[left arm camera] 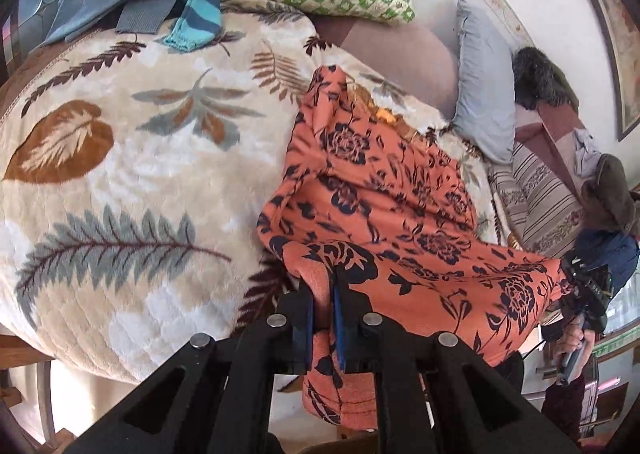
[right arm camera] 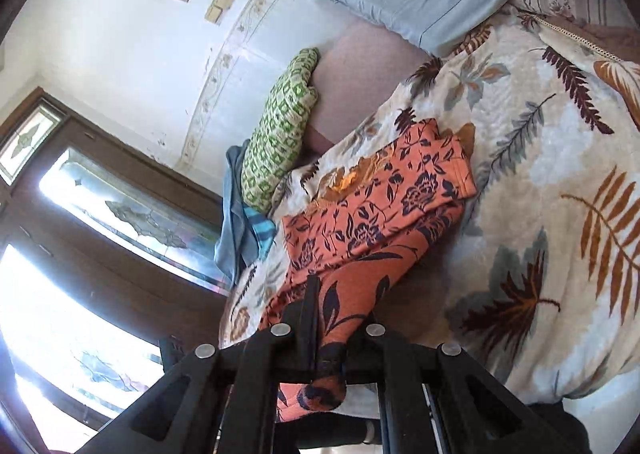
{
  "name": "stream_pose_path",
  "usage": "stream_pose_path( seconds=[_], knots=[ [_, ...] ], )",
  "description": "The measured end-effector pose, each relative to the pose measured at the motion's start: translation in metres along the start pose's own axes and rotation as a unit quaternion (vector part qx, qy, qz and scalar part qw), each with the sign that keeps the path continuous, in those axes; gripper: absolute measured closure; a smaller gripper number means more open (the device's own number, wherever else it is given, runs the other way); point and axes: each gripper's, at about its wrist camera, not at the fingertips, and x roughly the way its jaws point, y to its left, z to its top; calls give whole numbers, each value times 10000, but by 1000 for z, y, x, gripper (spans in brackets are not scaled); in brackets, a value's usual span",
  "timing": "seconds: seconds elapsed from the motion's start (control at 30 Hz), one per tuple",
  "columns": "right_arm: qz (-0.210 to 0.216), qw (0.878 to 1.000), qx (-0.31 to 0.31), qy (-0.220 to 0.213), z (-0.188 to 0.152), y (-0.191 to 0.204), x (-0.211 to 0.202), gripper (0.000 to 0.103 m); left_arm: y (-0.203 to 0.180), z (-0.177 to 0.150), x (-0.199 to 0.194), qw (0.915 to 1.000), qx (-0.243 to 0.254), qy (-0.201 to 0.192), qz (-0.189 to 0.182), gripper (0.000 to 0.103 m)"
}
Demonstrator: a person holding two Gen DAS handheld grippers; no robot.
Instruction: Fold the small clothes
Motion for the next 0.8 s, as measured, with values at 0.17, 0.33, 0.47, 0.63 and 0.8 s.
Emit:
stream_pose_path(
  seconds=[0.17, 0.33, 0.47, 0.63, 0.8],
  knots=[
    [31, 9995, 209, -244, 49, -4, 31, 96, -19, 71, 24, 10000, 9, -86, -14, 95],
    [-199, 9986, 348, -360, 103, -17, 79, 96, -16, 141, 75, 9997, -162, 46, 192, 95],
    [-420, 9972, 515, -341, 145, -38, 131, 96, -9, 189, 124, 9988, -263, 104, 405, 95],
    [-602, 9900, 1250, -255, 181, -91, 197, 92, 6, 232, 178, 9968, -476, -177, 618, 83],
    [-953, 9771, 1757, -734, 186, -136, 214, 45, 28, 227, 152, 9809, -1108, -1523, 493, 49]
  ],
)
